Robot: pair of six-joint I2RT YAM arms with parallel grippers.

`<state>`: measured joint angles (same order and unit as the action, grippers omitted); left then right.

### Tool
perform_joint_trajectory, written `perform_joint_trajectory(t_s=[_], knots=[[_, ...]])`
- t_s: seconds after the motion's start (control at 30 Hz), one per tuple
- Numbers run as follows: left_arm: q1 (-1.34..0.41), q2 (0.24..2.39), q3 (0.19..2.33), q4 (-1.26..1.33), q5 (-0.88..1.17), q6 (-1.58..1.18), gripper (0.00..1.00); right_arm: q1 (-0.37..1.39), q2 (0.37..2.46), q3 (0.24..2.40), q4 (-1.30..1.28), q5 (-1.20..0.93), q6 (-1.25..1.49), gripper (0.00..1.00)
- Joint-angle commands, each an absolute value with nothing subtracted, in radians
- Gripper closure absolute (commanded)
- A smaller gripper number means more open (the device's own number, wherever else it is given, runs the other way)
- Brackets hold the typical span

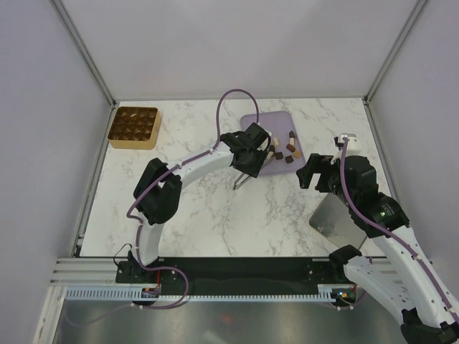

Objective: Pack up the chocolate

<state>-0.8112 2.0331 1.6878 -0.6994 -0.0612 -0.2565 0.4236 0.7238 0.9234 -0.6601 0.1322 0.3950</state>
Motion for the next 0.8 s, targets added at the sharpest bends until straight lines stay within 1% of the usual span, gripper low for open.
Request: perform_joint_trajectory(t_s=[0.0, 0.03, 0.2, 0.4, 0.77], knots=[[-0.818, 2.040, 1.738, -0.658, -0.107, -0.256, 0.48, 0.426, 0.726, 0.954, -0.647, 0.152, 0.383, 0.03], [-0.819, 2.045, 1.741, -0.658, -0.112, -0.256, 0.51, 0.426, 0.726, 0.953, -0.647, 0.152, 0.383, 0.03], [-0.818, 2.036, 1.749, -0.661, -0.107, -0.255, 0.55, 0.425, 0.723, 0.950, -0.646, 0.152, 0.385, 0.03], [-0.810, 1.977, 1.758, -0.704, -0.103, -0.264, 0.59, 0.426, 0.718, 0.948, -0.644, 0.153, 0.387, 0.03], [-0.735, 1.901, 1.807, -0.822, -0.063, -0.287, 0.62, 0.428, 0.713, 0.948, -0.640, 0.144, 0.393, 0.03]])
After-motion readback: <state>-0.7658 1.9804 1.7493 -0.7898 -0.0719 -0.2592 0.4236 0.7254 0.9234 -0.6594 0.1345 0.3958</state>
